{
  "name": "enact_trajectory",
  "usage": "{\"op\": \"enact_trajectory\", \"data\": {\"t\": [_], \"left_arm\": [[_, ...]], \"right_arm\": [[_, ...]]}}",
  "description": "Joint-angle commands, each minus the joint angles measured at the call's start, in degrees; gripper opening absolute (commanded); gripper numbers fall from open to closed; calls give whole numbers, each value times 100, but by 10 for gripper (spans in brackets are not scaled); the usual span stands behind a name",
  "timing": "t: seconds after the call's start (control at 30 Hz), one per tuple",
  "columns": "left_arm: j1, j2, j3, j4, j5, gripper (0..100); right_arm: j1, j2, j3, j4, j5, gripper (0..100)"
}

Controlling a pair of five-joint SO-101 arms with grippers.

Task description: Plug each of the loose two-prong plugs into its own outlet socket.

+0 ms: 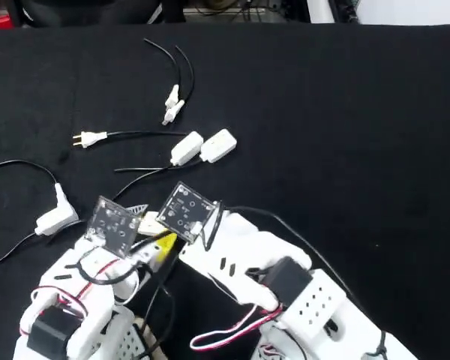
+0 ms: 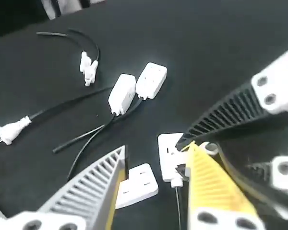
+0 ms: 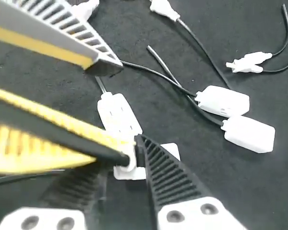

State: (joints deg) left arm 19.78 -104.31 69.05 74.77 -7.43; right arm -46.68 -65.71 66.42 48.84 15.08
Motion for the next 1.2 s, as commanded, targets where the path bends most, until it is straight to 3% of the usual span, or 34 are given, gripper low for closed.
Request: {"op": "enact_trajectory", "data": {"t": [0.0, 0.23, 0.3, 0.5, 0.67, 0.8, 0.93, 1.17], "left_arm": [[66, 0, -295, 53, -343, 211], [-1956, 0, 75, 53, -1582, 211], [-2246, 35, 453, -141, -2004, 213], [-1921, 703, 1473, -730, -3262, 322], [-1525, 2075, 673, -721, -4299, 319], [-1560, 3279, -101, -756, -5767, 322], [-1552, 4360, -585, -1213, -7051, 323], [-1429, 6356, -1068, -2831, -7358, 323]], "right_arm": [[-26, 75, -127, -193, -62, 11], [923, 92, -470, 44, -932, 11], [1407, 92, -620, 70, -1213, 11], [3112, 752, -1543, 941, -1196, 11], [3437, 2299, -2677, 1688, -1081, 11], [3464, 3266, -3213, 1873, -1064, 11], [3974, 3626, -3451, 1846, -853, 11], [4651, 3662, -3538, 1864, -870, 11]]}}
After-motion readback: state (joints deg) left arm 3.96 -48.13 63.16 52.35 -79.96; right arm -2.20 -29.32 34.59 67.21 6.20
